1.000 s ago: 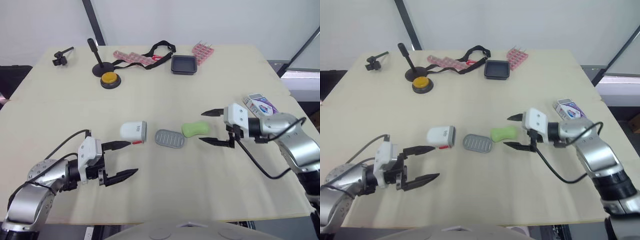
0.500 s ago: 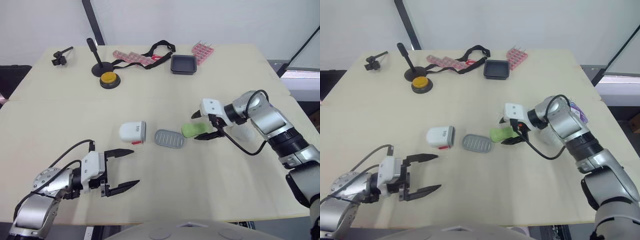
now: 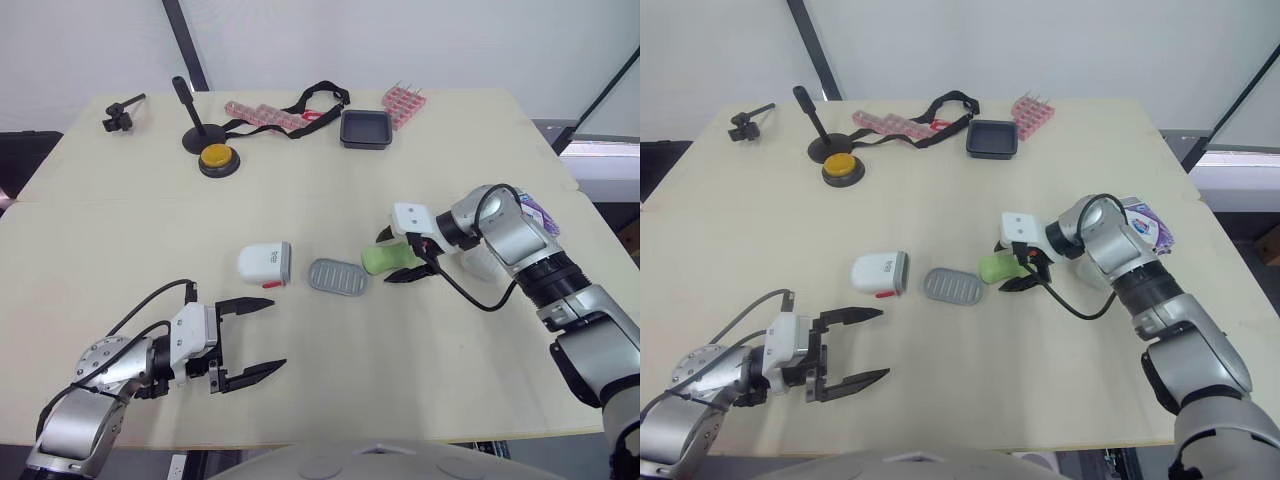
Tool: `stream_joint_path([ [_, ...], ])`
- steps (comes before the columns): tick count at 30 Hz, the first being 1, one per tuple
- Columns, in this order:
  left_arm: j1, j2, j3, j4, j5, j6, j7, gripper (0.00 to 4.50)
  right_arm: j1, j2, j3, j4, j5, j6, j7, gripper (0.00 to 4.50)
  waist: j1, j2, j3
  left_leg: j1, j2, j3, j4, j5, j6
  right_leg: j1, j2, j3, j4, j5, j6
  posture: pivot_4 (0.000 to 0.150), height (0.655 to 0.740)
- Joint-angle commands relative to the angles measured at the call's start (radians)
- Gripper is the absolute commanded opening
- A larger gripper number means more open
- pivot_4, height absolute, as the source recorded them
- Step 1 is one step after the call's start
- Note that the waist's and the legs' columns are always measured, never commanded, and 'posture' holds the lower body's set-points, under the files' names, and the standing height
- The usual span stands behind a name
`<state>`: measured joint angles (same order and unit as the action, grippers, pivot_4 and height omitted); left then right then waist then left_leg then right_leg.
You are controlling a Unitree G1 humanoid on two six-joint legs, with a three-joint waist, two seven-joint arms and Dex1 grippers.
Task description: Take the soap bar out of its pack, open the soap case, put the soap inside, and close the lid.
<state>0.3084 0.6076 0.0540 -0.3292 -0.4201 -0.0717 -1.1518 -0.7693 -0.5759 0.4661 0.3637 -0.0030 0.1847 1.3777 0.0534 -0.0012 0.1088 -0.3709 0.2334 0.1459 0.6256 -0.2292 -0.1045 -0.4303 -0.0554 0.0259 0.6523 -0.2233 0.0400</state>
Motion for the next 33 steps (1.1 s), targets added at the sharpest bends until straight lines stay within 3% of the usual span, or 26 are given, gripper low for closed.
stream_joint_path([
  [1, -0.003, 0.005, -0.013, -0.025, -0.008, -0.002, 0.009, 4.5, -0.034, 0.018, -0.004, 0.032, -0.021, -0.048, 0.006, 3.94, -0.002, 0.0, 0.0, 0.0, 0.0, 0.0, 0.0, 0.0, 0.0, 0.0, 0.0, 0.0, 0.0, 0.0, 0.0, 0.15, 0.7291],
  [7, 0.003, 0.009, -0.017, -0.021, -0.014, -0.002, 0.02, 4.5, -0.028, 0.022, -0.012, 0.034, -0.034, -0.066, 0.015, 1.9, 0.0, 0.0, 0.0, -0.001, 0.0, 0.0, 0.001, 0.0, 0.0, -0.001, 0.0, 0.0, 0.001, 0.0, 0.0, 0.15, 0.7291],
  [17, 0.007, 0.009, -0.01, -0.004, -0.017, -0.002, 0.027, 4.5, -0.026, -0.011, -0.031, -0.075, -0.039, -0.02, 0.027, 1.84, 0.0, 0.0, 0.0, -0.001, 0.001, 0.0, 0.002, 0.0, 0.0, -0.002, 0.001, 0.0, 0.002, 0.0, 0.0, 0.15, 0.7291],
  [26, -0.023, 0.011, 0.032, 0.047, -0.029, -0.004, 0.049, 4.5, -0.006, 0.106, -0.029, -0.515, 0.049, 0.603, -0.127, 1.84, 0.001, 0.0, 0.0, 0.0, 0.003, 0.0, 0.001, 0.001, -0.002, -0.002, 0.007, 0.002, 0.004, 0.0, 0.001, 0.15, 0.7291],
  [33, -0.036, 0.014, 0.029, 0.053, -0.029, -0.003, 0.047, 4.5, 0.029, 0.148, 0.081, -0.62, 0.019, 0.78, -0.279, 1.84, 0.017, -0.001, 0.0, 0.005, 0.002, 0.0, 0.001, 0.004, -0.012, -0.002, 0.006, 0.001, 0.003, 0.002, 0.004, 0.15, 0.7291],
])
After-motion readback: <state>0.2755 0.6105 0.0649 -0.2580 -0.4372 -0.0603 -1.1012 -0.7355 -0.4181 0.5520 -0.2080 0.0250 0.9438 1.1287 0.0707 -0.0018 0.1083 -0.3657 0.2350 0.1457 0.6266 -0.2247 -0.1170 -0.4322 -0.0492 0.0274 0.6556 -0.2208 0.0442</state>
